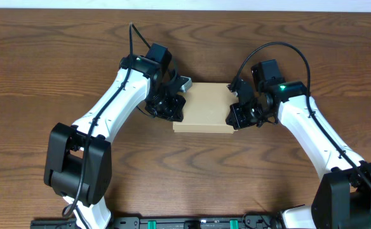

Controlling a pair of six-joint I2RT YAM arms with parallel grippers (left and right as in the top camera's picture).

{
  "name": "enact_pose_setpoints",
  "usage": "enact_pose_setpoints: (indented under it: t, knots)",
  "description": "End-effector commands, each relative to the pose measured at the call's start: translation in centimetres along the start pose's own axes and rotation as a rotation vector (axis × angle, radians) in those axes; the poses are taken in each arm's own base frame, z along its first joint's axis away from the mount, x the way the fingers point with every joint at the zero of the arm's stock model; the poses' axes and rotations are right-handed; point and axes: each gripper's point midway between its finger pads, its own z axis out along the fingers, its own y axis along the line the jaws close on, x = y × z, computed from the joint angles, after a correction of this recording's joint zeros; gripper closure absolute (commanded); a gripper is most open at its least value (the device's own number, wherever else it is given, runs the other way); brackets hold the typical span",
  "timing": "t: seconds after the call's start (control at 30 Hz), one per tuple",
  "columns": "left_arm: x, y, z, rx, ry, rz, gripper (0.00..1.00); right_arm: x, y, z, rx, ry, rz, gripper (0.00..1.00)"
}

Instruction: Pack container

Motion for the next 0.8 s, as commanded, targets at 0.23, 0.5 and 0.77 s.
enact_pose_setpoints:
  t: [0.23,0.5,0.77]
  knots:
    - [0.8,-2.2,-7.4,-0.149,-0.187,0.056,0.94,-3.4,3.5,-6.9,-0.001,-0.218,-0.079,0.98]
    - [3.6,-6.0,-14.9,-0.214,-0.409,0.159,0.94,-3.7,6.5,-14.7,0.029,-0.463,-0.133,0.98]
    - [9.6,-8.8,-19.3,-0.242,-0.525,0.229,0.94,0.4,7.3,-18.4,0.076,-0.526,-0.129,0.98]
